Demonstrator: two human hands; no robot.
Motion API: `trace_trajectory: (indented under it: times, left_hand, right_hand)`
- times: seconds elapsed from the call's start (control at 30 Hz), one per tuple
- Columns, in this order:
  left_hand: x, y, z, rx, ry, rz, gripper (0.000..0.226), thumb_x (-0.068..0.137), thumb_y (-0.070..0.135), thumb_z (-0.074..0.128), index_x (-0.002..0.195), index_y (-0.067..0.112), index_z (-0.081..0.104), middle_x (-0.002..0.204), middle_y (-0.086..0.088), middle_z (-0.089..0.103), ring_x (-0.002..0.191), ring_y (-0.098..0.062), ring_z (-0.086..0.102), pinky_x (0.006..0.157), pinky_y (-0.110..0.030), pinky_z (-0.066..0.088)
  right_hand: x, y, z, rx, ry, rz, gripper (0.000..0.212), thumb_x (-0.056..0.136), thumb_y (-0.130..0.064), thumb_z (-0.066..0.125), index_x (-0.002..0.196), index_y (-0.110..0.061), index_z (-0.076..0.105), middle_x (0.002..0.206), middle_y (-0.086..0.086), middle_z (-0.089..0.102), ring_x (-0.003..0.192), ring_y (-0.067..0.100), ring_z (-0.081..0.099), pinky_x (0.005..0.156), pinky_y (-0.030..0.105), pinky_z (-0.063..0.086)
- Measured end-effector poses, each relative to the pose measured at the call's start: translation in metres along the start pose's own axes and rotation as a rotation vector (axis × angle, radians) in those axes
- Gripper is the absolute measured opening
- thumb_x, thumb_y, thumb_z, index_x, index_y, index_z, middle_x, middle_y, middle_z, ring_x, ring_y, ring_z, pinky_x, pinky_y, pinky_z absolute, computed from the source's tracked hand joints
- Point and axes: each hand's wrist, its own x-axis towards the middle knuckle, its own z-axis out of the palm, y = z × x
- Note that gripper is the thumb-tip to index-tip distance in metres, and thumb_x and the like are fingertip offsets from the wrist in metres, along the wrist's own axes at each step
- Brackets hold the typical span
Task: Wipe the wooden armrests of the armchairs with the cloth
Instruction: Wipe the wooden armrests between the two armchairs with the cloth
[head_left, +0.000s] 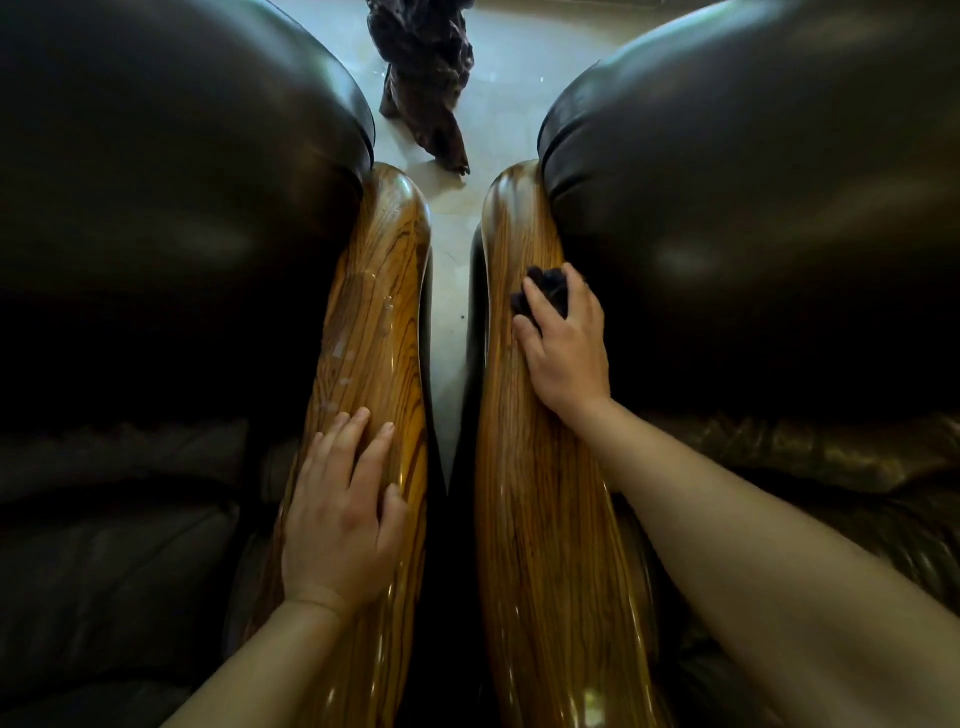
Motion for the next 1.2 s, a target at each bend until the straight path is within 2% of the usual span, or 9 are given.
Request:
trace_trajectory:
  times: [0.13, 0.3, 0.37, 0.47, 0.53, 0.8, 0.93, 1.07, 1.2]
  left_hand:
    - [-0.003, 0.004, -0.002, -0.011, 0.002, -0.001, 0.054, 0.091, 0.032, 0.041, 0.143, 0.019, 0.042, 0.153, -0.005, 0.034, 0.146, -0.018, 0.020, 0.116, -0.045, 0.019]
    - [-0.004, 0.006, -0.005, -0.039, 0.016, -0.007, 0.053, 0.092, 0.031, 0.041, 0.144, 0.020, 0.040, 0.154, -0.005, 0.034, 0.146, -0.018, 0.019, 0.116, -0.045, 0.019]
    - [-0.005, 0.006, -0.004, -0.038, 0.019, -0.003, 0.053, 0.093, 0.032, 0.040, 0.144, 0.021, 0.039, 0.154, -0.004, 0.033, 0.146, -0.018, 0.018, 0.116, -0.045, 0.019]
    - [-0.006, 0.003, -0.001, -0.017, 0.024, 0.014, 0.053, 0.094, 0.033, 0.039, 0.145, 0.021, 0.037, 0.155, -0.005, 0.032, 0.146, -0.018, 0.018, 0.118, -0.045, 0.017]
    - [-0.007, 0.003, 0.001, 0.003, 0.025, 0.016, 0.054, 0.094, 0.034, 0.038, 0.146, 0.021, 0.035, 0.155, -0.005, 0.031, 0.147, -0.017, 0.016, 0.119, -0.043, 0.015]
    - [-0.010, 0.009, -0.005, 0.085, 0.015, 0.108, 0.053, 0.095, 0.033, 0.037, 0.146, 0.018, 0.036, 0.157, -0.007, 0.029, 0.149, -0.017, 0.011, 0.122, -0.044, 0.012]
    - [-0.028, -0.005, -0.013, 0.076, 0.026, 0.175, 0.052, 0.095, 0.034, 0.041, 0.145, 0.019, 0.039, 0.157, -0.006, 0.030, 0.149, -0.016, 0.012, 0.121, -0.046, 0.014]
    - [-0.052, -0.031, -0.020, 0.072, 0.020, 0.044, 0.056, 0.095, 0.039, 0.038, 0.147, 0.018, 0.035, 0.159, -0.006, 0.023, 0.150, -0.017, 0.007, 0.120, -0.046, 0.017]
    - [-0.057, -0.032, -0.012, 0.048, -0.002, -0.005, 0.056, 0.095, 0.040, 0.035, 0.147, 0.019, 0.034, 0.159, -0.004, 0.024, 0.149, -0.017, 0.010, 0.118, -0.043, 0.022]
  right_hand:
    - [-0.100, 0.018, 0.003, -0.081, -0.031, -0.165, 0.052, 0.101, -0.051, 0.034, 0.151, -0.040, 0.030, 0.165, -0.004, 0.009, 0.152, 0.026, 0.003, 0.119, 0.054, 0.021]
    - [-0.211, 0.053, -0.008, -0.267, -0.262, -0.681, 0.054, 0.101, -0.047, 0.043, 0.152, -0.040, 0.028, 0.166, 0.003, 0.011, 0.151, 0.036, 0.009, 0.116, 0.060, 0.021]
    - [-0.177, 0.053, -0.017, -0.273, -0.213, -0.611, 0.052, 0.102, -0.047, 0.041, 0.152, -0.038, 0.031, 0.165, 0.005, 0.014, 0.151, 0.033, 0.011, 0.116, 0.059, 0.021]
    - [-0.116, 0.035, -0.025, -0.179, -0.121, -0.163, 0.053, 0.102, -0.051, 0.032, 0.152, -0.035, 0.030, 0.165, 0.002, 0.010, 0.152, 0.027, 0.006, 0.119, 0.055, 0.019]
    - [-0.115, 0.028, -0.020, -0.153, -0.107, -0.046, 0.055, 0.101, -0.053, 0.031, 0.153, -0.033, 0.029, 0.165, -0.002, 0.006, 0.152, 0.026, 0.002, 0.120, 0.054, 0.017]
    - [-0.229, 0.042, -0.003, -0.371, -0.183, -0.502, 0.054, 0.103, -0.052, 0.030, 0.154, -0.038, 0.023, 0.167, 0.003, 0.007, 0.152, 0.033, 0.005, 0.116, 0.058, 0.024]
    - [-0.158, 0.025, -0.007, -0.312, -0.092, -0.284, 0.055, 0.102, -0.058, 0.023, 0.153, -0.039, 0.025, 0.166, 0.003, 0.009, 0.153, 0.028, 0.001, 0.121, 0.054, 0.013]
    - [-0.130, 0.004, 0.003, -0.247, -0.003, -0.098, 0.056, 0.102, -0.054, 0.022, 0.152, -0.032, 0.031, 0.164, 0.004, 0.016, 0.152, 0.030, 0.005, 0.121, 0.052, 0.012]
    - [-0.183, 0.010, 0.014, -0.297, -0.019, -0.439, 0.045, 0.102, -0.042, 0.035, 0.145, -0.029, 0.044, 0.163, 0.002, 0.024, 0.151, 0.032, 0.012, 0.117, 0.058, 0.024]
